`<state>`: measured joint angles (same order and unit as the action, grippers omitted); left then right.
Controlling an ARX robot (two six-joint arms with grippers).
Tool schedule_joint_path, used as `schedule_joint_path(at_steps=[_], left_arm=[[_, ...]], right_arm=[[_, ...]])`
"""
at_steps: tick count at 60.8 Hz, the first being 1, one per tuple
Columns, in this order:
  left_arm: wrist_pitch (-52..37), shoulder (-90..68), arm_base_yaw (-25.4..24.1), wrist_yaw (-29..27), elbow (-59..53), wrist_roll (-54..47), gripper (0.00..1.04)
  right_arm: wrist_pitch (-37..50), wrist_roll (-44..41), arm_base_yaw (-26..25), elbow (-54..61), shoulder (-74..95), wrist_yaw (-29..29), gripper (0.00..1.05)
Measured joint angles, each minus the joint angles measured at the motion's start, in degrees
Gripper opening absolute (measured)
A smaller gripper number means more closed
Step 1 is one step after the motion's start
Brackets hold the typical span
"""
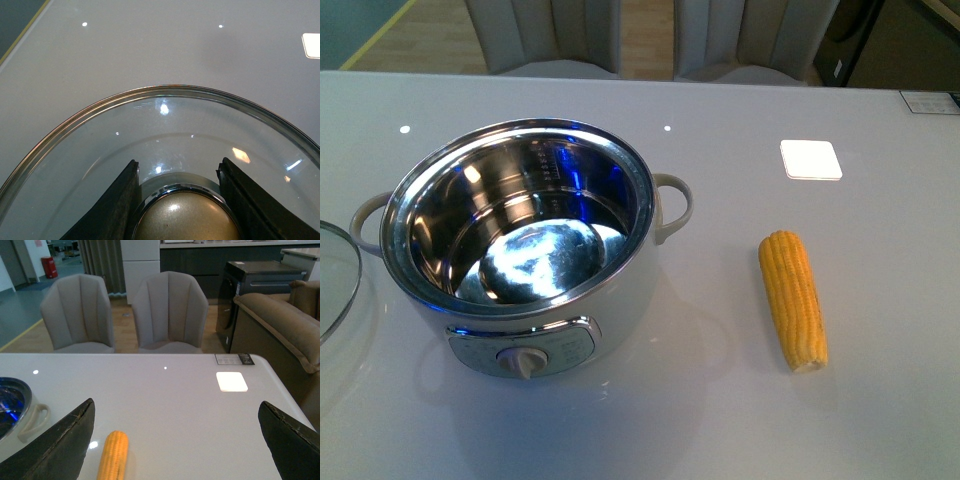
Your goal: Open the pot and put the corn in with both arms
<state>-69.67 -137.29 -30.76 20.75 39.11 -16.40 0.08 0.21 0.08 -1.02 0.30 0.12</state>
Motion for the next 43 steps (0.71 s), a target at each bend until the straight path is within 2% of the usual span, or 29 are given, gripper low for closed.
schedule_joint_path(at_steps=[43], left_arm=[[-4.9, -9.6, 0.0, 1.7, 5.9, 0.9, 0.42]], right_arm=[[0.0, 0.0, 0.0, 0.0, 0.0, 0.0, 0.96]])
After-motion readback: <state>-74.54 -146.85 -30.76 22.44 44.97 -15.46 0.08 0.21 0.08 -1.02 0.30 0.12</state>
